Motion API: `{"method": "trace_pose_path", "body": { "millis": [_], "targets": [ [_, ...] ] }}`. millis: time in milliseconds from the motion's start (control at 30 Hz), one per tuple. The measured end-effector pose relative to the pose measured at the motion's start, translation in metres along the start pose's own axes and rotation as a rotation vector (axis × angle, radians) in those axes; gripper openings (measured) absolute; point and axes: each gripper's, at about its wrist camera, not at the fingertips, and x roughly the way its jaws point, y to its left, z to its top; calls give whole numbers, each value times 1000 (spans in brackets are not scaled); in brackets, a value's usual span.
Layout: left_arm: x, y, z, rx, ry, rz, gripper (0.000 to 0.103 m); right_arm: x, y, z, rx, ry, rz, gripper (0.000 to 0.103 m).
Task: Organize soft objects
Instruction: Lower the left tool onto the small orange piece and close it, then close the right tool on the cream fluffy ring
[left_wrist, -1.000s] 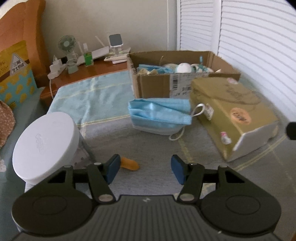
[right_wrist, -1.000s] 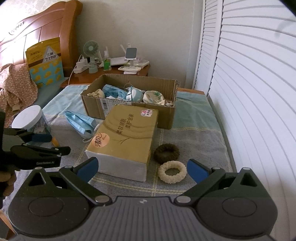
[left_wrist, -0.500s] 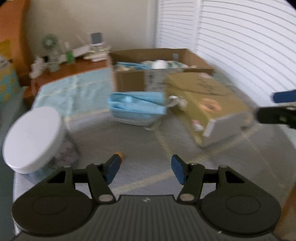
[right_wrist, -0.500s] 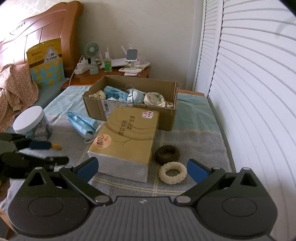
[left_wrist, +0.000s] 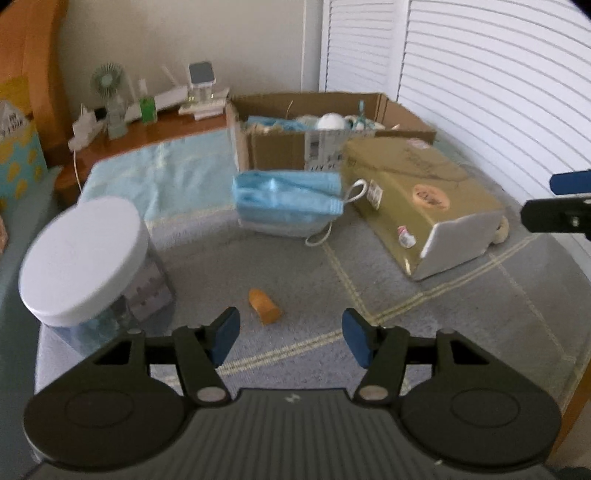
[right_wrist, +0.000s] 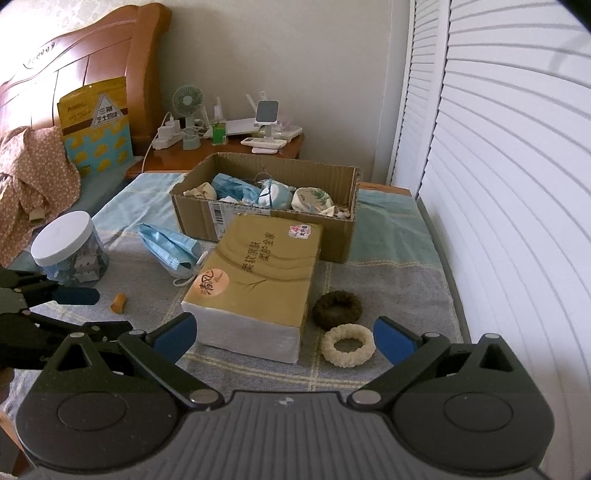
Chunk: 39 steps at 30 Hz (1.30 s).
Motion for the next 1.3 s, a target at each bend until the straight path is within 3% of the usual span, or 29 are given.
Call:
{"method": "trace_pose_path", "body": {
  "millis": [100, 200, 533, 733, 833, 900, 1000, 1067, 1300],
  "targets": [
    [3, -2, 0, -20, 11, -80, 61, 0, 0, 0, 0, 3, -3, 103],
    [1, -8, 1, 0, -2, -93, 61, 0, -1, 0, 3, 6, -7, 103],
    [5, 9, -3, 12, -10, 15, 59, 4, -3, -2, 3, 16, -1, 103],
    [12, 11, -1, 26, -31, 15, 48, 6, -10, -8, 14, 37, -13, 103],
    [14, 9, 1, 27, -40, 0, 38, 7, -14, -14, 17, 48, -20, 103],
    [14, 8, 2, 27, -37, -6, 25, 8, -18, -17, 22, 56, -30, 103],
    [14, 6, 3, 29, -35, -5, 24, 13, -25, -21, 35, 66, -42, 98],
    [13, 6, 2, 29, -36, -2, 24, 18, -30, -24, 42, 72, -52, 87],
    [14, 4, 3, 16, -32, 6, 24, 42, -40, -34, 16, 92, -69, 66]
  ]
}}
